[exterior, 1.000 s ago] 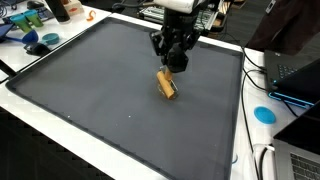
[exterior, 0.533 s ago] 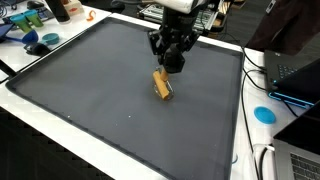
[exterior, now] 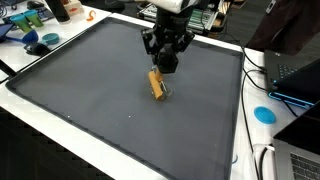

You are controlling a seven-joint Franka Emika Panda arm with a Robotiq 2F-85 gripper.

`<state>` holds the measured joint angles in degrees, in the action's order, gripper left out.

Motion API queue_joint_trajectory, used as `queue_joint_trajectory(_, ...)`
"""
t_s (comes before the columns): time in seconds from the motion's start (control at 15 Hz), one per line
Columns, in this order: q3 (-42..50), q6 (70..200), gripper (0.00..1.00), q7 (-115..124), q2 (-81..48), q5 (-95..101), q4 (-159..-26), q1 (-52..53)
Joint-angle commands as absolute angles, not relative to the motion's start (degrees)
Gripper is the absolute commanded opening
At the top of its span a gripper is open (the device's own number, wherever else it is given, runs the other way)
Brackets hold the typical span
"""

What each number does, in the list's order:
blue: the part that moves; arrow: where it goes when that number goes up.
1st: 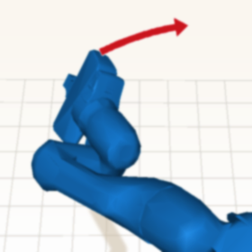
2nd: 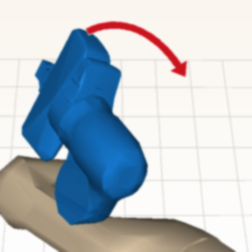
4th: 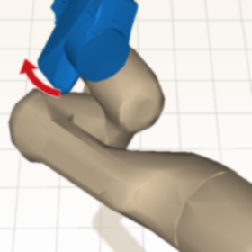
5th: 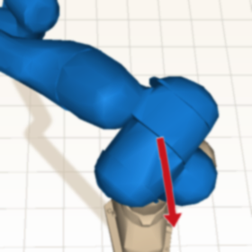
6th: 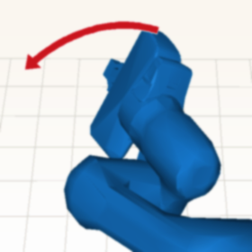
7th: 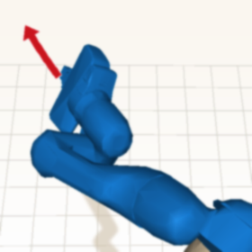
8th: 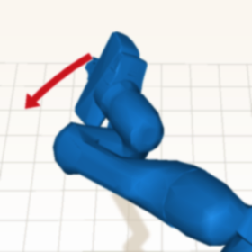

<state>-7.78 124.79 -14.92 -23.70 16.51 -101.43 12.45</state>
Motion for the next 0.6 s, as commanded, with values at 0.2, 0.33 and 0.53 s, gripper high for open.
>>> queue_joint_trajectory(0.2,-5.47,125.37,0.23,-12.54,-27.69,19.87,-101.27,12.18)
queue_joint_trajectory(0.33,-5.26,125.23,0.23,-12.51,-27.99,20.09,-100.92,12.18)
queue_joint_trajectory(0.53,-4.73,125.25,0.23,-11.86,-28.21,20.98,-100.62,12.2)
